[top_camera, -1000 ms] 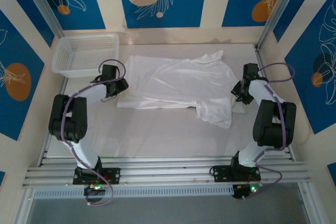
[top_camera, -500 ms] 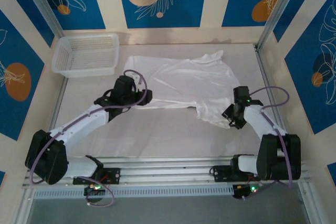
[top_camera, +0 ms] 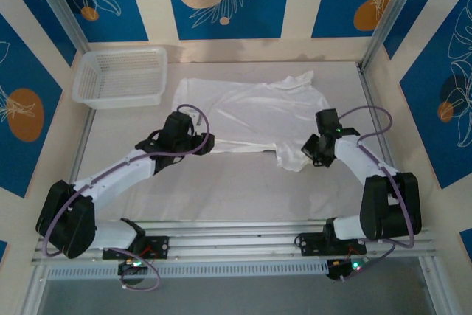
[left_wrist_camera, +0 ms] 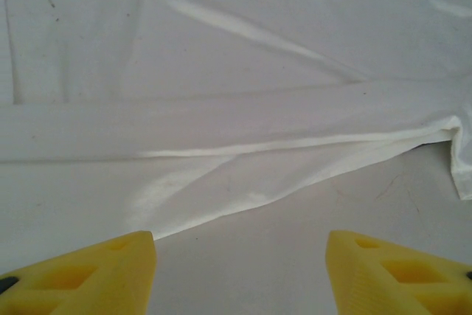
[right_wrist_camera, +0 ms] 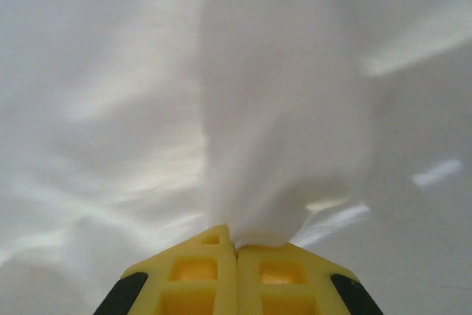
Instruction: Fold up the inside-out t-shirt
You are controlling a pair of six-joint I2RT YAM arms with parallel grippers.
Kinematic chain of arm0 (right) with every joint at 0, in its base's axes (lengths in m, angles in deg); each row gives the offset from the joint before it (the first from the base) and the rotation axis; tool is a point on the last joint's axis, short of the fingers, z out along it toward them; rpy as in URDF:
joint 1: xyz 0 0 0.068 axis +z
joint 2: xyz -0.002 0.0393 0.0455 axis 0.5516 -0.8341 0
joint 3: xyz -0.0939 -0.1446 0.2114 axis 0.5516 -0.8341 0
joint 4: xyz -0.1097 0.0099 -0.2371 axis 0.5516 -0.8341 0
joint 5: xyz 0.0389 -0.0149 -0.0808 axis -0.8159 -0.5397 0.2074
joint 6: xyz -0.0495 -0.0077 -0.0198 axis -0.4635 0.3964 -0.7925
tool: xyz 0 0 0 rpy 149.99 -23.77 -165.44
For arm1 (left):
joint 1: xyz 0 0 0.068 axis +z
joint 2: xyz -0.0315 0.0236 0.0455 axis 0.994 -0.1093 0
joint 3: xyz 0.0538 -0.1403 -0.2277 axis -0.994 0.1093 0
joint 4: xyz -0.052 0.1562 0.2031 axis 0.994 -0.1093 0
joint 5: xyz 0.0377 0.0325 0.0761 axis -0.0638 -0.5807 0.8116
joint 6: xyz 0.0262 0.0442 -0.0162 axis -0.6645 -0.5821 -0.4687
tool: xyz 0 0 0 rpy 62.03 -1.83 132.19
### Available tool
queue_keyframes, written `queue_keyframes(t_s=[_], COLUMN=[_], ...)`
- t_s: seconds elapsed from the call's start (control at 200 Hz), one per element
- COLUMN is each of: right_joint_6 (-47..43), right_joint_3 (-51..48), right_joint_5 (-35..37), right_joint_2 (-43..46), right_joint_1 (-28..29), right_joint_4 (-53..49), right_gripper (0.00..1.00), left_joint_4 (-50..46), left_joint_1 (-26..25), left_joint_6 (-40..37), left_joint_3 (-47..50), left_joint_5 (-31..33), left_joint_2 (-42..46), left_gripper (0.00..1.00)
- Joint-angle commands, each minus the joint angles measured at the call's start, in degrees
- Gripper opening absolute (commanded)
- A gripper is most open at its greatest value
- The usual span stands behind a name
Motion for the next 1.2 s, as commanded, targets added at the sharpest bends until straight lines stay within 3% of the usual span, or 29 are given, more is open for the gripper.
queue_keyframes(t_s=[0.0,0.2,0.255,0.32,0.395,0.49,0.515,0.555,0.62,0.71,0.81,0.84,0.975,1.195], right_joint_6=[0.6,1.3,2.0,2.0,0.6,-1.8,-2.2,-2.9,-1.9,0.5,0.9,0.9,2.5,6.0], right_joint_3=[8.8,32.3,36.6,40.6,42.9,36.9,34.4,29.7,22.2,15.3,11.0,10.1,8.1,-2.5], right_joint_5=[-8.8,-4.5,-2.3,-1.5,-3.0,-4.2,-5.8,-9.3,-12.3,-7.9,-7.8,-8.9,-16.4,-16.1], right_joint_2=[-2.2,-22.8,-26.8,-30.3,-31.5,-27.4,-25.8,-23.3,-20.3,-18.6,-19.7,-20.3,-22.8,-13.0], right_joint_1=[-0.5,-6.8,-8.7,-10.5,-11.4,-9.4,-8.8,-7.6,-5.3,-1.1,2.1,2.4,0.7,-0.2], right_joint_4=[-0.7,-4.9,-5.8,-7.1,-10.0,-7.8,-6.2,-2.9,1.9,5.8,10.2,11.6,11.6,10.8], right_gripper=[0.00,0.00,0.14,0.20,0.45,0.52,0.51,0.47,0.33,0.15,0.08,0.00,0.00,0.00], left_joint_4=[0.8,1.4,1.1,0.5,-0.1,-3.1,-3.7,-3.9,-2.7,-3.1,-3.8,-3.9,-4.0,0.6], left_joint_1=[-0.4,-0.4,-0.4,-0.4,-0.2,1.2,1.8,2.9,4.3,5.8,7.2,7.5,8.9,9.3], left_joint_6=[0.5,0.1,0.0,0.0,0.0,2.7,3.6,4.6,5.6,6.6,8.5,9.6,14.0,18.2], left_joint_3=[-0.3,-2.0,-3.1,-3.7,-4.5,-7.6,-8.6,-10.0,-11.7,-15.7,-18.5,-18.5,-15.1,0.8], left_joint_5=[1.6,-4.5,-6.3,-5.6,-3.1,1.8,2.4,3.2,4.5,5.9,4.8,4.7,4.6,1.5], left_joint_2=[-1.7,-5.7,-6.7,-7.5,-8.6,-12.3,-13.6,-15.8,-19.5,-25.8,-31.1,-32.0,-32.9,-25.3], left_gripper=[0.63,0.64,0.65,0.67,0.69,0.67,0.62,0.47,0.00,0.00,0.00,0.00,0.00,0.00])
